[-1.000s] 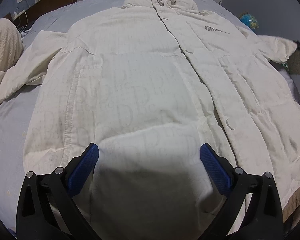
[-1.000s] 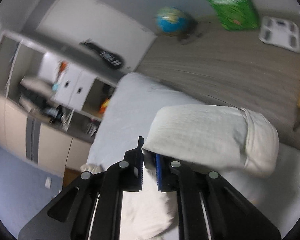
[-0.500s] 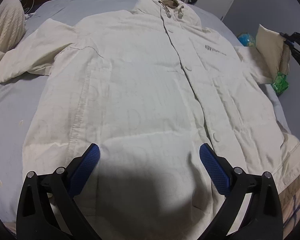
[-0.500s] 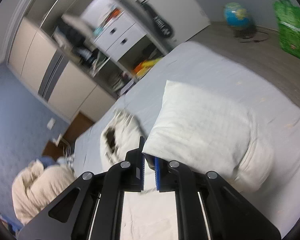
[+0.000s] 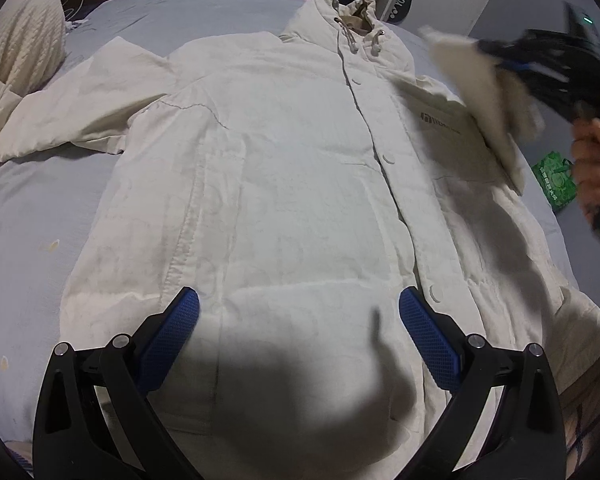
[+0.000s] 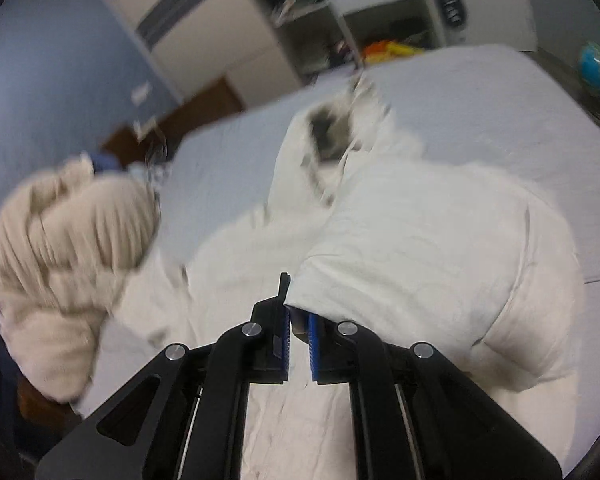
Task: Fold large clothes
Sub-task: 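Lift the sleeve with the right gripper and lay it across the jacket body, then open the right gripper and withdraw it from the folded sleeve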
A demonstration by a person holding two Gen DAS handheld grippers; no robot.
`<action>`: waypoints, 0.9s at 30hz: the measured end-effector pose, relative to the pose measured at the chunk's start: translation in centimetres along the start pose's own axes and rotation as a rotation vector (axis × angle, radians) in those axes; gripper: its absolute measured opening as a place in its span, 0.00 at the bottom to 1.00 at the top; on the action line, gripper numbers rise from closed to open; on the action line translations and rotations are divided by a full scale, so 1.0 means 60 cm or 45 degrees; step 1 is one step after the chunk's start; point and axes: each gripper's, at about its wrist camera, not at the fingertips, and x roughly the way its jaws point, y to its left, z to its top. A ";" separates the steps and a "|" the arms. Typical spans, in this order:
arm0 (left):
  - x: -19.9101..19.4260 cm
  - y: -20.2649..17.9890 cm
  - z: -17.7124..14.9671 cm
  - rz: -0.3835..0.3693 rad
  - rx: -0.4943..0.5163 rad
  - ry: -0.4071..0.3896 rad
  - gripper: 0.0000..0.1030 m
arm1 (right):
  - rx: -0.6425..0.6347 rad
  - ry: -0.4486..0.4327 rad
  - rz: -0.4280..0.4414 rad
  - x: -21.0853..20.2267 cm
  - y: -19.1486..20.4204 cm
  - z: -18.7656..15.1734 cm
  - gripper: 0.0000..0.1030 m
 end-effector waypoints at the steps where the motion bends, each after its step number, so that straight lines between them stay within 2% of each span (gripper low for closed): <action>1: 0.000 0.001 0.000 0.003 -0.001 0.001 0.94 | -0.018 0.042 -0.020 0.024 0.007 -0.010 0.05; 4: 0.004 0.001 0.001 0.009 -0.001 0.004 0.94 | -0.073 0.168 -0.084 0.094 0.022 -0.052 0.05; 8: 0.007 -0.001 0.000 0.022 0.011 0.008 0.94 | -0.095 0.285 -0.119 0.131 0.005 -0.092 0.06; 11: 0.011 -0.001 -0.001 0.035 0.023 0.011 0.94 | -0.108 0.334 -0.065 0.130 -0.002 -0.104 0.21; 13: 0.012 -0.001 -0.001 0.043 0.027 0.013 0.94 | -0.118 0.343 -0.043 0.123 -0.004 -0.111 0.41; 15: 0.014 -0.002 0.000 0.051 0.033 0.014 0.94 | -0.133 0.330 -0.028 0.103 -0.009 -0.117 0.49; 22: 0.018 -0.006 -0.003 0.077 0.054 0.017 0.94 | -0.144 0.297 -0.046 0.022 -0.056 -0.134 0.50; 27: 0.025 -0.015 -0.009 0.125 0.096 0.026 0.94 | -0.119 0.248 -0.172 -0.039 -0.110 -0.138 0.53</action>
